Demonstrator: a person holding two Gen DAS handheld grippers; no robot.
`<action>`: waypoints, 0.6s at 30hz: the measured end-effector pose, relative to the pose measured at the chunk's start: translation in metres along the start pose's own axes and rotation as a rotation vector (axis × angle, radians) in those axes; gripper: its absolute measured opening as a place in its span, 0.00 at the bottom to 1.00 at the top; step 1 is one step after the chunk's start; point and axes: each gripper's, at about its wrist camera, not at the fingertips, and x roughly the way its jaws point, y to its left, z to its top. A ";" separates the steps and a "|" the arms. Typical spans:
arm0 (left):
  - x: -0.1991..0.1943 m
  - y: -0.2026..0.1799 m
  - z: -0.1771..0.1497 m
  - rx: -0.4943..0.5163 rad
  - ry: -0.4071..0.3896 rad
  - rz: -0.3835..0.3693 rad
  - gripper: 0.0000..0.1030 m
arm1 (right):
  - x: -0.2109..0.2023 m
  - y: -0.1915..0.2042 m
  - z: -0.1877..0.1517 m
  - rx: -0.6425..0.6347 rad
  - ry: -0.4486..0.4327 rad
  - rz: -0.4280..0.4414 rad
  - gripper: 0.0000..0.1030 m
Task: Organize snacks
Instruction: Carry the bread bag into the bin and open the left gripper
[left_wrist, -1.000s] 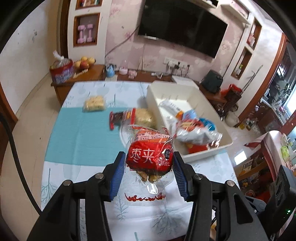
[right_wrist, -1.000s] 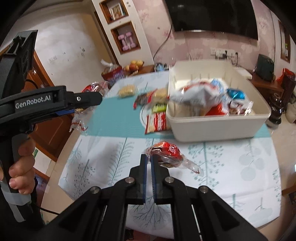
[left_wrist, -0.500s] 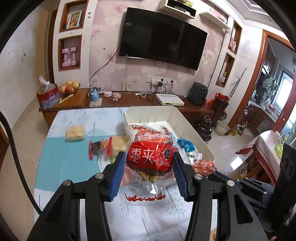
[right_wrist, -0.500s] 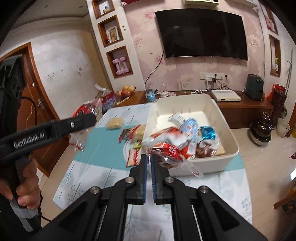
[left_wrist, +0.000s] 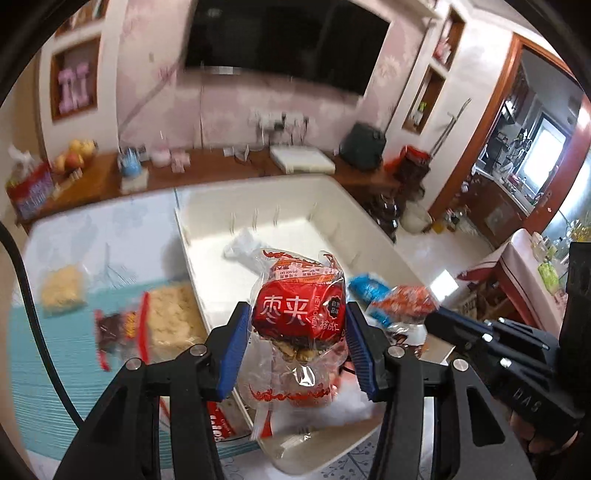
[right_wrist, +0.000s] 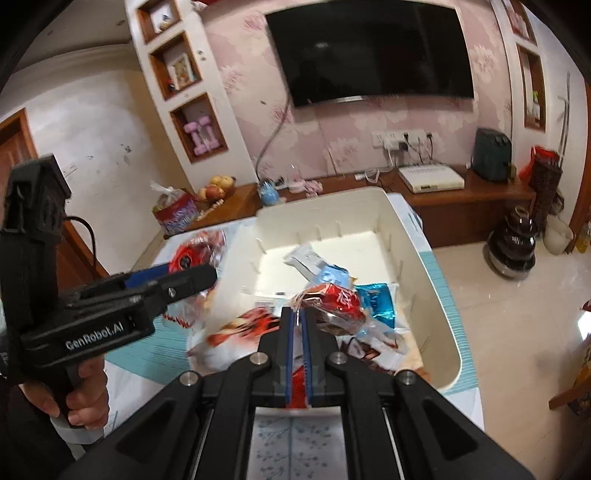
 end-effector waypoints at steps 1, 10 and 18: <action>0.005 0.003 0.000 -0.010 0.006 -0.010 0.48 | 0.006 -0.005 0.002 0.010 0.016 -0.004 0.04; 0.020 0.021 0.014 -0.069 0.104 -0.054 0.57 | 0.030 -0.018 0.021 0.074 0.098 -0.033 0.09; -0.014 0.038 0.028 -0.048 0.062 -0.028 0.71 | 0.018 0.000 0.040 0.089 0.048 -0.028 0.11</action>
